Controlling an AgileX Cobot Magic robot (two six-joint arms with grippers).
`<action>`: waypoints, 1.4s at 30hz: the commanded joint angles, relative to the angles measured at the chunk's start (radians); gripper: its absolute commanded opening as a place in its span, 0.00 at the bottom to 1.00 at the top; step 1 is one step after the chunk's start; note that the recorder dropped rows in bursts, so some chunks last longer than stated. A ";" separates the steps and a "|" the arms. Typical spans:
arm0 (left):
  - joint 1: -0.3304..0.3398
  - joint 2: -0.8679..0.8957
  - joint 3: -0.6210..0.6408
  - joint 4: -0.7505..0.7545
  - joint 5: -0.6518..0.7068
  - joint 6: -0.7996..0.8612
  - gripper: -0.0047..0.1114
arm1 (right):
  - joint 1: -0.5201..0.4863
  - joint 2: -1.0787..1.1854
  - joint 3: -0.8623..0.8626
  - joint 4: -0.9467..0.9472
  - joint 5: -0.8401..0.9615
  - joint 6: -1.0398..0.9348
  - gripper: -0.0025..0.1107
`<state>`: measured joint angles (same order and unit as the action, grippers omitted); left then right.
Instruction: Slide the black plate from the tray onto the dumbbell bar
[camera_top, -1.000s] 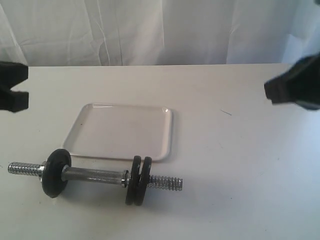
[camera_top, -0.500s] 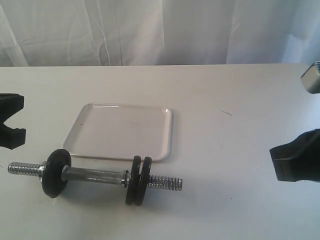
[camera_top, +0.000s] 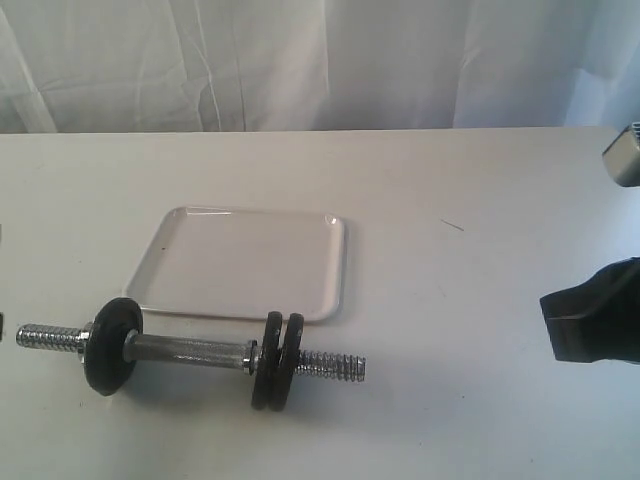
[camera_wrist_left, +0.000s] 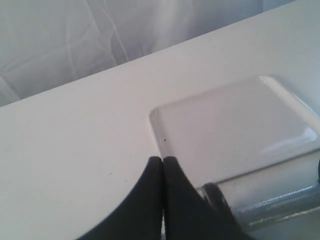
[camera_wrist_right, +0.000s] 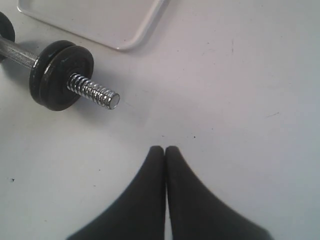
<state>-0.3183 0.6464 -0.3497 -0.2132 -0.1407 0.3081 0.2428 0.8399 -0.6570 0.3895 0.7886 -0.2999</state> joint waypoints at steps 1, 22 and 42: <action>0.092 -0.154 0.095 -0.002 0.085 -0.009 0.04 | -0.004 -0.009 0.003 0.002 -0.009 0.001 0.02; 0.298 -0.646 0.350 0.116 0.299 -0.315 0.04 | -0.004 -0.009 0.003 0.002 -0.009 0.001 0.02; 0.298 -0.646 0.350 0.118 0.369 -0.330 0.04 | -0.004 -0.009 0.003 0.002 -0.011 0.001 0.02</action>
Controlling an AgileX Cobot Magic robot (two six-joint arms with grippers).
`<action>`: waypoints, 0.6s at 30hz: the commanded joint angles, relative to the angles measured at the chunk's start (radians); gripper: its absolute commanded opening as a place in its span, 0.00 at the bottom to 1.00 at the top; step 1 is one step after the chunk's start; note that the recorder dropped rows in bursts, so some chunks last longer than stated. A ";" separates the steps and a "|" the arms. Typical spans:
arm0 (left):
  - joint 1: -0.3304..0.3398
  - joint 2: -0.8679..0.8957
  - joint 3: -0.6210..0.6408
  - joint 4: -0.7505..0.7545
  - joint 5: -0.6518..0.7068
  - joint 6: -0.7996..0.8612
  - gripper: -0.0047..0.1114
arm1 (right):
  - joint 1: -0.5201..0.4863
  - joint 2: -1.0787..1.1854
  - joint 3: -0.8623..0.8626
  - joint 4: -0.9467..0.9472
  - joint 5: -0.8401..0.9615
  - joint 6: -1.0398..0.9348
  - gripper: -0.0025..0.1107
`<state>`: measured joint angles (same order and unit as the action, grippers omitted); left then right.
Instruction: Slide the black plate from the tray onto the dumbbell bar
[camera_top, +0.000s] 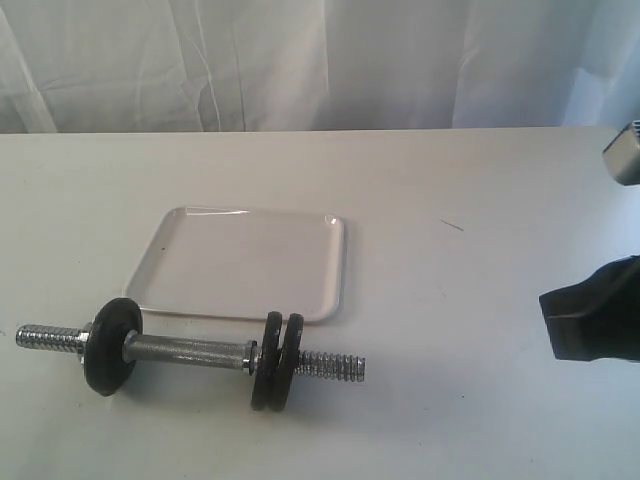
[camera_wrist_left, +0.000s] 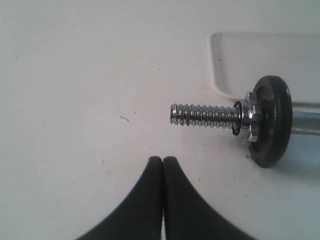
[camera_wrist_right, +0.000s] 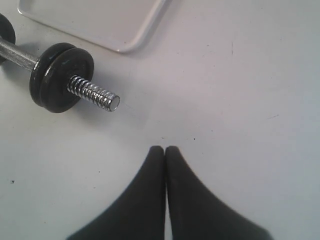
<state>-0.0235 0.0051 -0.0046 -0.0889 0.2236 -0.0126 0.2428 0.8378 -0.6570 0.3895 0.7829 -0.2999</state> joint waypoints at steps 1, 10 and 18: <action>0.003 -0.005 0.005 -0.006 0.004 -0.009 0.04 | -0.004 -0.007 0.003 0.002 -0.005 0.001 0.02; 0.003 -0.005 0.005 -0.006 0.004 -0.009 0.04 | -0.004 -0.106 0.210 -0.020 -0.507 -0.037 0.02; 0.003 -0.005 0.005 -0.006 0.004 -0.009 0.04 | -0.004 -0.261 0.448 -0.020 -0.667 -0.037 0.02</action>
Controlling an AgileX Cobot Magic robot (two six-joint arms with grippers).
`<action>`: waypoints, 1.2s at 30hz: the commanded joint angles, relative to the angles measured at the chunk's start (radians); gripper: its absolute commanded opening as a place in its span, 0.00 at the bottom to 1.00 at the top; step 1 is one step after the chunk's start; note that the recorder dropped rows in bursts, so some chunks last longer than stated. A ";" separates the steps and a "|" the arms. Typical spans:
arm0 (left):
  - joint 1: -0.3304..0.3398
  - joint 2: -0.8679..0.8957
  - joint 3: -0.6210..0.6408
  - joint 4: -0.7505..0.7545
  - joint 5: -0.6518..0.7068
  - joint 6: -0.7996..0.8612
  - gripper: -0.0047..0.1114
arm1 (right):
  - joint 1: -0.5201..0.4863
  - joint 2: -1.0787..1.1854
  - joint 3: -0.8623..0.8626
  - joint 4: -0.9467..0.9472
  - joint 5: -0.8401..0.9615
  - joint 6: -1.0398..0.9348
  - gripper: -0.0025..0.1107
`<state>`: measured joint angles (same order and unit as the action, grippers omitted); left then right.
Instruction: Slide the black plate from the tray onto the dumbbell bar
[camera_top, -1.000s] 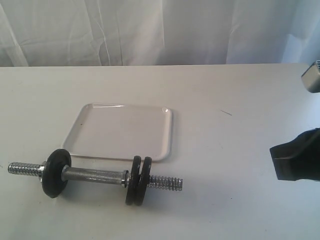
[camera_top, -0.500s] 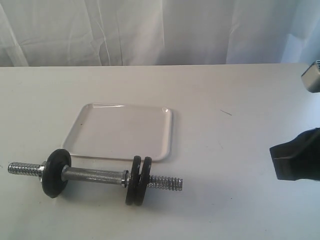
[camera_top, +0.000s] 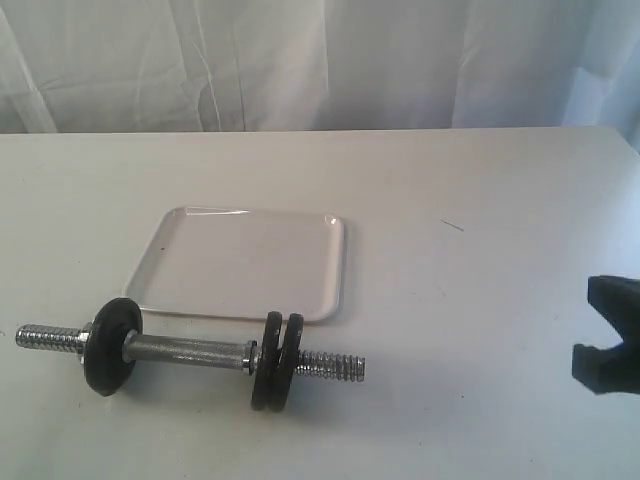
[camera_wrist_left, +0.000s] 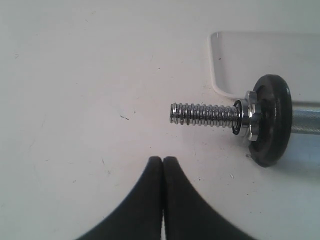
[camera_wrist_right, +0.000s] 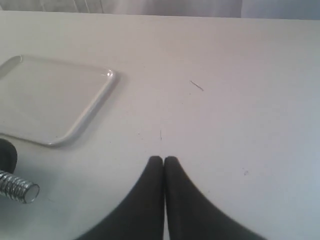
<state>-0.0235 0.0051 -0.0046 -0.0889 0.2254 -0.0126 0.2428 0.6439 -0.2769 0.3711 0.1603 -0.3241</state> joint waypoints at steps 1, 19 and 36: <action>0.003 -0.005 0.005 -0.006 0.002 -0.009 0.04 | -0.004 -0.093 0.084 -0.002 -0.050 -0.013 0.02; 0.002 -0.005 0.005 -0.006 0.002 -0.009 0.04 | -0.035 -0.374 0.273 -0.014 -0.257 -0.002 0.02; 0.001 -0.005 0.005 -0.006 0.002 -0.006 0.04 | -0.037 -0.546 0.277 -0.173 -0.063 0.112 0.02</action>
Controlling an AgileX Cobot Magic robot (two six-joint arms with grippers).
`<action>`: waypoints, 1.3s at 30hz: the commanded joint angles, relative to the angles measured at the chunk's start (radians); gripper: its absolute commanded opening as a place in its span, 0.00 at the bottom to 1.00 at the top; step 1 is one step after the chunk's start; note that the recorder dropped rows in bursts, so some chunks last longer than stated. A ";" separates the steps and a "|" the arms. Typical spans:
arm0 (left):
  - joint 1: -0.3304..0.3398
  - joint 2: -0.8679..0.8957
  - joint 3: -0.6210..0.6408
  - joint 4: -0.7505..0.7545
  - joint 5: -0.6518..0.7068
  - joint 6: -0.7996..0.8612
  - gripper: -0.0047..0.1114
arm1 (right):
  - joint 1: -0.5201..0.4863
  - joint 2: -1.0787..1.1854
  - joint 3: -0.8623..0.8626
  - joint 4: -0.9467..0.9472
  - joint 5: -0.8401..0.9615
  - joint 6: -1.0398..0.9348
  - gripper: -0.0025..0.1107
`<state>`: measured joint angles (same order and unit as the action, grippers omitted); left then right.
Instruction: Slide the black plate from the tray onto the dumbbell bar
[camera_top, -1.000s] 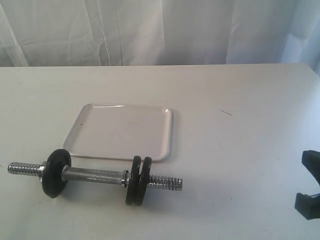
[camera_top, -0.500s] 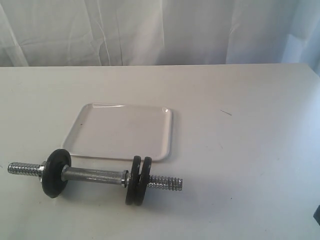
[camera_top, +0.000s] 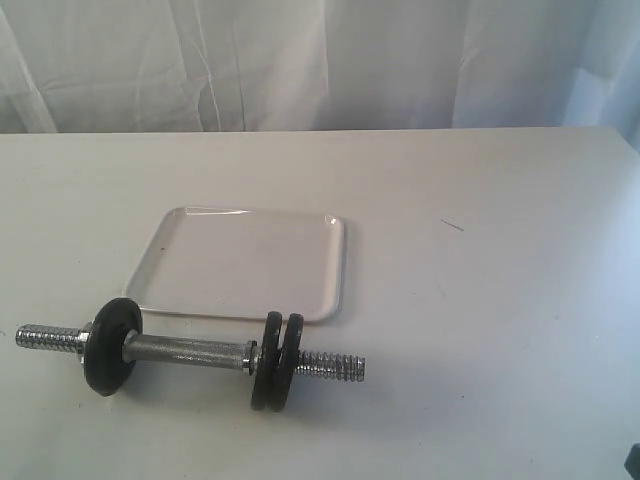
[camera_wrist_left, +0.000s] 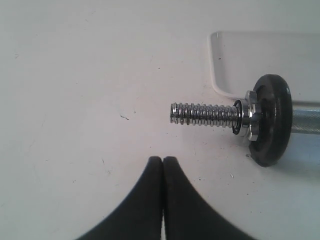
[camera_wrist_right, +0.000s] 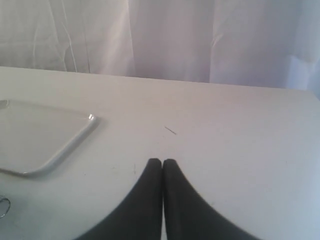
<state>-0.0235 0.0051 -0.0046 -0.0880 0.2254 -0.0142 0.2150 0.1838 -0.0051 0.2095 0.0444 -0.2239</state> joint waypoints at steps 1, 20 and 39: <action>0.001 -0.005 0.005 -0.007 0.002 -0.005 0.04 | -0.012 -0.111 0.005 -0.024 0.071 0.011 0.02; 0.001 -0.005 0.005 -0.007 0.002 -0.005 0.04 | -0.136 -0.184 0.005 -0.161 0.307 0.242 0.02; 0.001 -0.005 0.005 -0.007 0.002 -0.005 0.04 | -0.136 -0.184 0.005 -0.159 0.307 0.206 0.02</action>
<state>-0.0235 0.0051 -0.0046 -0.0863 0.2254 -0.0142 0.0869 0.0062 -0.0051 0.0545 0.3501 -0.0096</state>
